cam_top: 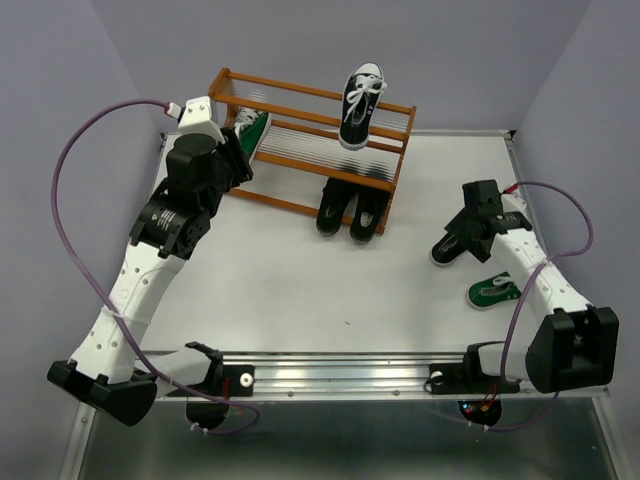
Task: Place and organize the shoes onto the shoe shelf
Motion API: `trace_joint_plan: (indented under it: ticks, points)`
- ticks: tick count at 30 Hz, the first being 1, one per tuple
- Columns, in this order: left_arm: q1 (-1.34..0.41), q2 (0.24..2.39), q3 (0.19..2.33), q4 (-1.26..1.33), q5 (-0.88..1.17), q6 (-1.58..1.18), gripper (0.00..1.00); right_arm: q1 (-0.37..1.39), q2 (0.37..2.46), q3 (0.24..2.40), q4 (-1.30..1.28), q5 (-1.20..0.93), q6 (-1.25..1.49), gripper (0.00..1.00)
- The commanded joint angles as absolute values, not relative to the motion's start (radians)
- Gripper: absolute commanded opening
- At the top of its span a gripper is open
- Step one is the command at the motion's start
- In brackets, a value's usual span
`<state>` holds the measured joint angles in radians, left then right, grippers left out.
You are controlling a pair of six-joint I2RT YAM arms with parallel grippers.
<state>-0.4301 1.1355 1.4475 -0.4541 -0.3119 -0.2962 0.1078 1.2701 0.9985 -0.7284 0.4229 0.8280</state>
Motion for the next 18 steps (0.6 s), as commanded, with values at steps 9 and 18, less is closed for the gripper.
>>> trace_joint_plan:
  ticks: [9, 18]
  points:
    - [-0.423, 1.16, 1.462, -0.413, -0.282, -0.267, 0.55, 0.069, 1.298, 0.919, -0.637, 0.377, 0.844, 0.66]
    - [-0.423, 1.186, 1.465, -0.4, -0.265, -0.268, 0.55, 0.058, 1.377, 0.951, -0.6, 0.334, 0.795, 0.66]
